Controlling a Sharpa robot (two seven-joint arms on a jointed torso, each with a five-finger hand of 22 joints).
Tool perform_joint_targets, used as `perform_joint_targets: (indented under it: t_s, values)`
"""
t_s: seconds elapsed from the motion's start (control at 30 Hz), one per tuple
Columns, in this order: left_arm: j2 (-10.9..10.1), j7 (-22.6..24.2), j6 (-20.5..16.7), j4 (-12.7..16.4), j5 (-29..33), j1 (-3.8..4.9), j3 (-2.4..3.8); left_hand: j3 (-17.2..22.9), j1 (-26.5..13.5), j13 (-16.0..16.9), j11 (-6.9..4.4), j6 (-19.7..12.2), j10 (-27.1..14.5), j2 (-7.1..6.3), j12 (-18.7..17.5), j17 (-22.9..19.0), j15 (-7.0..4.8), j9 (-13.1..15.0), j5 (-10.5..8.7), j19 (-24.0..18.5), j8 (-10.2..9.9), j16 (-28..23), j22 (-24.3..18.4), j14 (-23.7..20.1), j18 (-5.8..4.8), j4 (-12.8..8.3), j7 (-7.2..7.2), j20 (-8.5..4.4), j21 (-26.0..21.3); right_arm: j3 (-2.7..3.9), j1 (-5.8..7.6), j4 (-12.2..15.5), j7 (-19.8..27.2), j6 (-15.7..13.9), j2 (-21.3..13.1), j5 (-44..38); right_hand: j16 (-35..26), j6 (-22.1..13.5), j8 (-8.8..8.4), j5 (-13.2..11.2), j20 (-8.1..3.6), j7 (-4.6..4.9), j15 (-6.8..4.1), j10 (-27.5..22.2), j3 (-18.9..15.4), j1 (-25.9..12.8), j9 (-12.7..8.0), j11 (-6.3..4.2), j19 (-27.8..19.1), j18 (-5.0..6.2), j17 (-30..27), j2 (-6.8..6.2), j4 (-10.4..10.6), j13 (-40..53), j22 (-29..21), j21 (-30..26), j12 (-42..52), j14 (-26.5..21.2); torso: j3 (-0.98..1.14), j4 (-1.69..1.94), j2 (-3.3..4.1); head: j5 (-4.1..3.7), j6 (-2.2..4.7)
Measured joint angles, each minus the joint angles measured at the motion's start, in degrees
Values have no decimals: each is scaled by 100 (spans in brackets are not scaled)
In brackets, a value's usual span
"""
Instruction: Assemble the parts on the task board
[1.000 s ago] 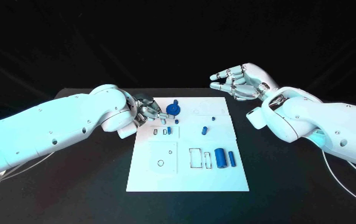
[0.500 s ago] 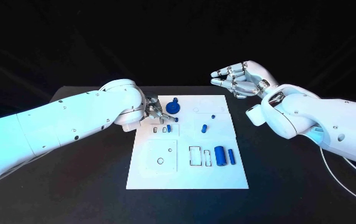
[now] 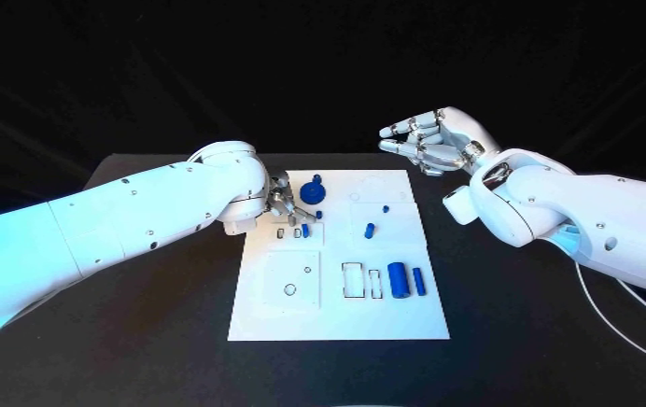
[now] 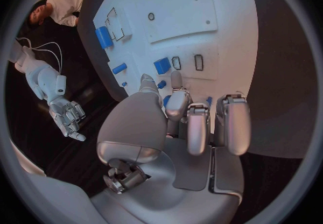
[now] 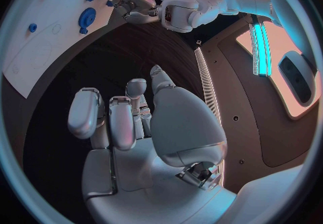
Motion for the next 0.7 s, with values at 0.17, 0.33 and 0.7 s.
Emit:
perform_joint_targets:
  t_s: [0.17,0.33,0.7]
  values:
    - [58,-11,72,-78,0,-8,-7,0,0,0,0,0,0,0,0,0,0,26,0,0,1,0,0,0,0,0,0,0,0,-1,0,-9,-11,12,18,-21,-22,0,0,120,0,0,0,-7,-8,32,0,7,0,0,-10,32,-8,-17,-11,-21,0,0,-1,3,-2,-9,-19]
    - [84,-19,119,-106,8,-18,-11,0,-22,-6,0,-25,0,22,0,-1,0,61,0,0,31,0,-1,0,0,0,-3,0,0,-1,-1,-26,-24,25,27,-89,-22,0,0,276,0,0,0,-20,-24,75,-1,20,0,0,-22,75,8,-33,-13,-21,-21,0,1,10,-3,-51,-24]
    - [187,-28,194,-192,43,-41,-19,-16,-3,-6,0,-62,0,41,0,-1,0,132,0,0,85,0,-1,0,1,-16,-20,1,-1,-2,-3,-36,-79,62,61,-290,-44,0,0,374,0,0,0,-20,-23,105,-1,20,1,0,-25,105,8,-45,-27,-20,-21,0,5,15,-3,-48,-44]
